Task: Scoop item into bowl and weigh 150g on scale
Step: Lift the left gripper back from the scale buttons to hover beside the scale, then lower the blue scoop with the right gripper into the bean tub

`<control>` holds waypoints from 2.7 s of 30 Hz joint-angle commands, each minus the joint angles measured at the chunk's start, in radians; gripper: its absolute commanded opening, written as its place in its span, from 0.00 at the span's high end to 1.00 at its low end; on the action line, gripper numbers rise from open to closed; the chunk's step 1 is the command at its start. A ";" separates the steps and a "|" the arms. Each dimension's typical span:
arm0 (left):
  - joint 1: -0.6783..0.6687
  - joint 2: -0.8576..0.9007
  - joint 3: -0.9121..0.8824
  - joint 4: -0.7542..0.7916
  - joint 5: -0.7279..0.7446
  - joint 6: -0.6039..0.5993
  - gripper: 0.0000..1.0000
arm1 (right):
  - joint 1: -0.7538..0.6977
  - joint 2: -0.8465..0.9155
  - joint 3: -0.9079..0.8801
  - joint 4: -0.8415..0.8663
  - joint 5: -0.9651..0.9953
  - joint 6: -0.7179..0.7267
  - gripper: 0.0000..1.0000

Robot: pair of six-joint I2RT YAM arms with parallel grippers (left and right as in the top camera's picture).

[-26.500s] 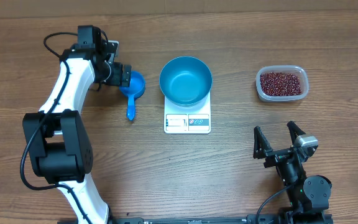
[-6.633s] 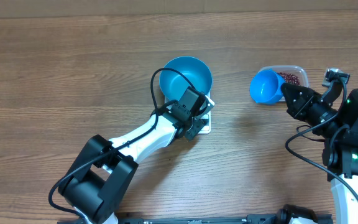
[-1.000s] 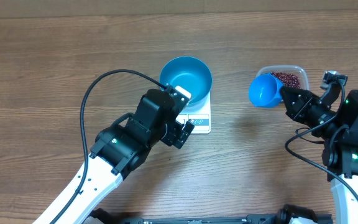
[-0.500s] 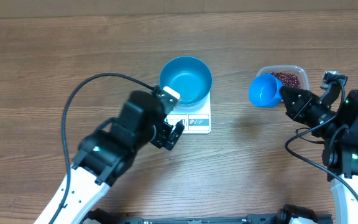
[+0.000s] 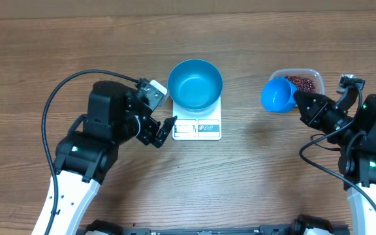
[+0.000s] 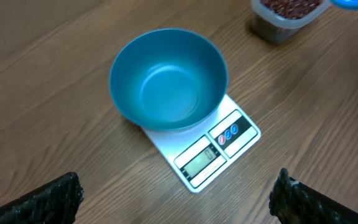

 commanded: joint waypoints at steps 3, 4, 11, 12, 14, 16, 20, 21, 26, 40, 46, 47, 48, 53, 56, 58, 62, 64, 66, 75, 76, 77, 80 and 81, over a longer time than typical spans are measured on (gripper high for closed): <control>0.004 -0.011 -0.010 0.000 0.072 0.029 0.00 | -0.007 -0.008 0.018 0.006 0.000 -0.004 0.96; 0.004 -0.009 -0.010 -0.002 0.072 0.029 0.01 | -0.006 -0.008 0.018 0.006 0.000 -0.004 0.96; 0.004 0.012 -0.010 -0.018 0.071 0.029 0.01 | -0.007 -0.008 0.018 0.006 0.000 -0.004 0.96; 0.004 0.014 -0.010 -0.017 0.071 0.029 0.01 | -0.006 -0.008 0.018 0.006 0.000 -0.004 0.96; 0.004 0.021 -0.010 -0.018 0.071 0.029 0.00 | -0.006 -0.008 0.018 0.006 0.000 -0.004 0.96; 0.004 0.027 -0.010 -0.018 0.071 0.029 0.00 | -0.006 -0.008 0.018 0.006 0.000 -0.004 0.96; 0.004 0.042 -0.010 -0.018 0.071 0.029 0.01 | -0.006 -0.008 0.018 0.006 0.000 -0.004 0.96; 0.004 0.046 -0.010 -0.018 0.071 0.029 0.00 | -0.006 -0.008 0.018 0.006 0.000 -0.004 0.96; 0.004 0.062 -0.010 -0.018 0.071 0.029 0.01 | -0.006 -0.008 0.018 0.006 0.000 -0.004 0.96; 0.004 0.118 -0.010 -0.017 0.071 0.029 0.01 | -0.006 -0.008 0.018 0.006 0.000 -0.004 0.96; 0.004 0.126 -0.010 -0.018 0.071 0.029 0.00 | -0.006 -0.008 0.018 0.006 0.000 -0.004 0.96; 0.004 0.126 -0.010 -0.017 0.071 0.029 0.00 | -0.006 -0.008 0.018 0.006 0.000 -0.004 0.96; 0.004 0.126 -0.010 -0.018 0.071 0.029 0.00 | -0.006 -0.008 0.018 0.006 0.000 -0.004 0.96; 0.004 0.126 -0.010 -0.018 0.071 0.029 0.01 | -0.006 -0.008 0.018 0.006 0.000 -0.004 0.96; 0.004 0.126 -0.010 -0.018 0.071 0.029 0.01 | -0.006 -0.008 0.018 0.006 0.000 -0.004 0.96; 0.004 0.126 -0.010 -0.018 0.071 0.029 0.00 | -0.006 -0.008 0.018 0.006 0.000 -0.004 0.96; 0.004 0.126 -0.010 -0.018 0.071 0.029 0.00 | -0.007 -0.008 0.018 0.006 0.001 -0.004 0.96; 0.004 0.126 -0.010 -0.018 0.071 0.029 0.01 | -0.007 -0.008 0.018 0.010 0.014 -0.004 0.96; 0.004 0.126 -0.010 -0.018 0.071 0.029 0.01 | -0.007 -0.008 0.018 0.010 0.038 -0.004 0.96; 0.004 0.126 -0.010 -0.018 0.071 0.029 0.01 | -0.007 0.007 0.050 0.020 0.094 -0.009 0.96; 0.004 0.126 -0.010 -0.018 0.071 0.029 0.00 | -0.006 0.019 0.068 0.014 0.097 -0.019 0.96; 0.004 0.126 -0.010 -0.018 0.071 0.029 0.00 | -0.007 0.031 0.087 0.005 0.098 -0.032 0.96; 0.004 0.126 -0.010 -0.018 0.071 0.030 0.00 | -0.006 0.093 0.187 -0.063 0.137 -0.090 0.96; 0.004 0.126 -0.010 -0.018 0.071 0.029 0.00 | -0.006 0.116 0.224 -0.095 0.156 -0.112 0.96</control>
